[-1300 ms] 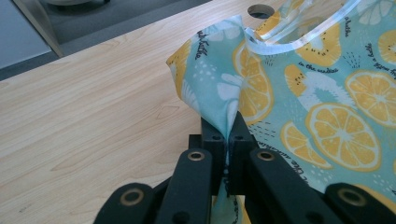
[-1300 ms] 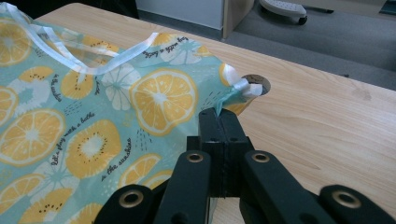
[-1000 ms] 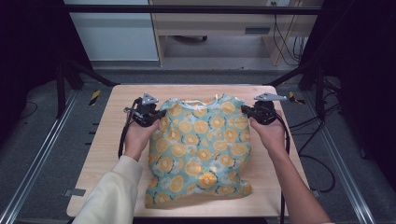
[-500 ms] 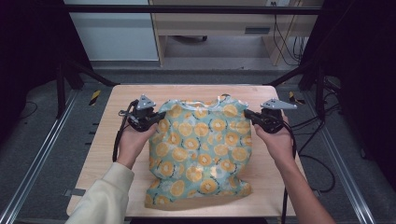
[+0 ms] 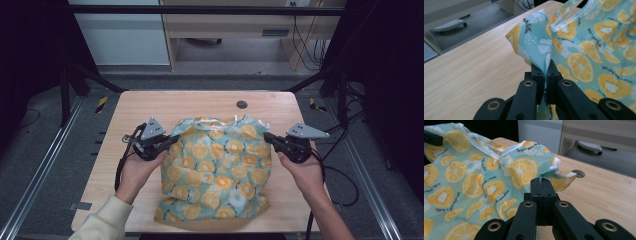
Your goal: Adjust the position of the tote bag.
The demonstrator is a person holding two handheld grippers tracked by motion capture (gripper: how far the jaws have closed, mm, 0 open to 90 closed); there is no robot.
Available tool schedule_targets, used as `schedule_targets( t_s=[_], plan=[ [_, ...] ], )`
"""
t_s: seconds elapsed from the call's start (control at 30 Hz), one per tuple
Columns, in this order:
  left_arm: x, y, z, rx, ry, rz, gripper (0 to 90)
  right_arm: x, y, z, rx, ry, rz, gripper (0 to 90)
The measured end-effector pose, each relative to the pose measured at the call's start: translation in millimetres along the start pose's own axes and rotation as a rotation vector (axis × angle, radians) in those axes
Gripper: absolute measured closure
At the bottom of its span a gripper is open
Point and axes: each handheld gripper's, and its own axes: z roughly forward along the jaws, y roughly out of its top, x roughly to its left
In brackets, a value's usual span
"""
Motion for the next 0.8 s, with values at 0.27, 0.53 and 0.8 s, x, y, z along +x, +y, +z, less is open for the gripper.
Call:
schedule_targets(
  t_s=[0.27, 0.53, 0.8],
  plan=[
    [-24.5, -14.8, -20.0, -0.037, -0.052, 0.029, 87.9, 14.8, -14.7, -21.5, -0.014, 0.034, -0.009, 90.0],
    [-45.7, -34.0, -34.9, -0.025, -0.112, 0.059, 87.8, 23.5, -31.1, -45.5, -0.016, 0.06, -0.006, 90.0],
    [-66.2, -56.2, -46.2, -0.032, -0.177, 0.069, 87.0, 33.4, -52.3, -66.3, -0.01, 0.103, 0.01, 90.0]
  ],
)
